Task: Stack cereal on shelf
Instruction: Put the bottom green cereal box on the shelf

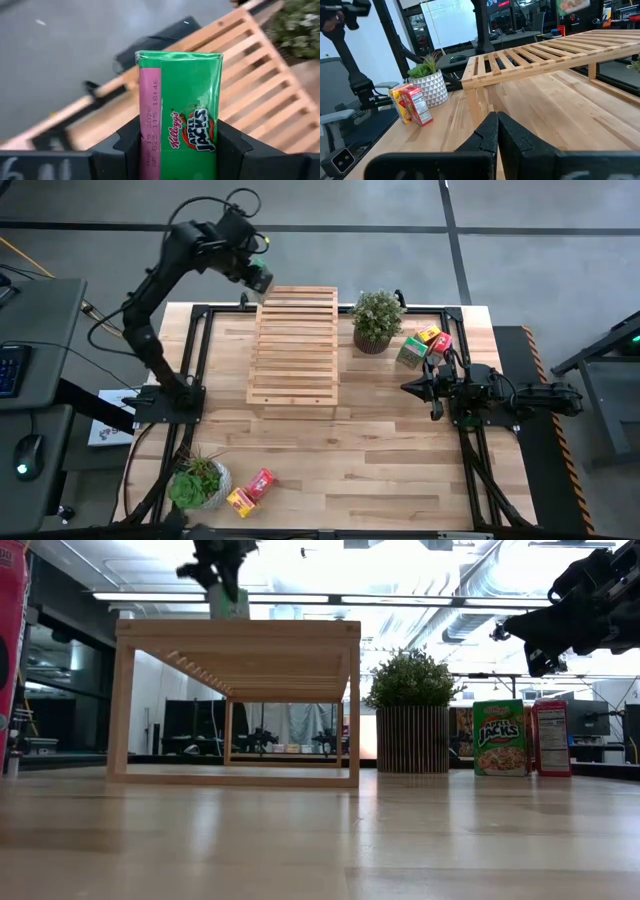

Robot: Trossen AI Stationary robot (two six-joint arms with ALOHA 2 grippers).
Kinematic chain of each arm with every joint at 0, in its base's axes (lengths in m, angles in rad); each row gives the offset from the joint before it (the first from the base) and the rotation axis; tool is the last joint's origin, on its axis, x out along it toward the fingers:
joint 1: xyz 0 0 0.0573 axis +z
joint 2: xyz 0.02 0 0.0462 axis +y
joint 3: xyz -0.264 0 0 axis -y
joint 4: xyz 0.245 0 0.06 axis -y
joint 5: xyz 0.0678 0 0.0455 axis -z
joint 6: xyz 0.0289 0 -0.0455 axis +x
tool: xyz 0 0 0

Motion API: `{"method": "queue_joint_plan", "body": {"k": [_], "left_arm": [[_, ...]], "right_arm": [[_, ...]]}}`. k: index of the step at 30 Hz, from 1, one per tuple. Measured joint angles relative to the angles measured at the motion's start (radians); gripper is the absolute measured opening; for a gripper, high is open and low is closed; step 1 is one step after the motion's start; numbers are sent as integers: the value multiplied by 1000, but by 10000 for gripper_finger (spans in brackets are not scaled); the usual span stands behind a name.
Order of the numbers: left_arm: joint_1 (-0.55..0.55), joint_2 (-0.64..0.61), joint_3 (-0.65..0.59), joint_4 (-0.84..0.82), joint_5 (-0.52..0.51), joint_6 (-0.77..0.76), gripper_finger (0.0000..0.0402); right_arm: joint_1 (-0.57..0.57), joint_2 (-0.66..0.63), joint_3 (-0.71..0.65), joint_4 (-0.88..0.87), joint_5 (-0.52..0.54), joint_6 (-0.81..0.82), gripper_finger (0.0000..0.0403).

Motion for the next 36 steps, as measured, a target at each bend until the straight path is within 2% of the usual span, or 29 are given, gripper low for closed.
{"method": "queue_joint_plan", "body": {"k": [2,5,7,11,20,28,36], "left_arm": [[8,25,0,21,53,-20,161],[7,54,0,52,63,-49,161],[6,73,1,54,36,-64,161],[7,109,1,54,-24,-190,161],[7,148,1,52,-37,-373,161],[6,152,1,19,-88,-432,161],[-1,153,1,16,-101,-408,161]], "right_arm": [[0,0,0,0,0,0,0],[0,0,0,0,0,0,0],[0,0,0,0,0,0,0],[0,0,0,0,0,0,0],[0,0,0,0,0,0,0],[0,0,0,0,0,0,0],[0,0,0,0,0,0,0]]}}
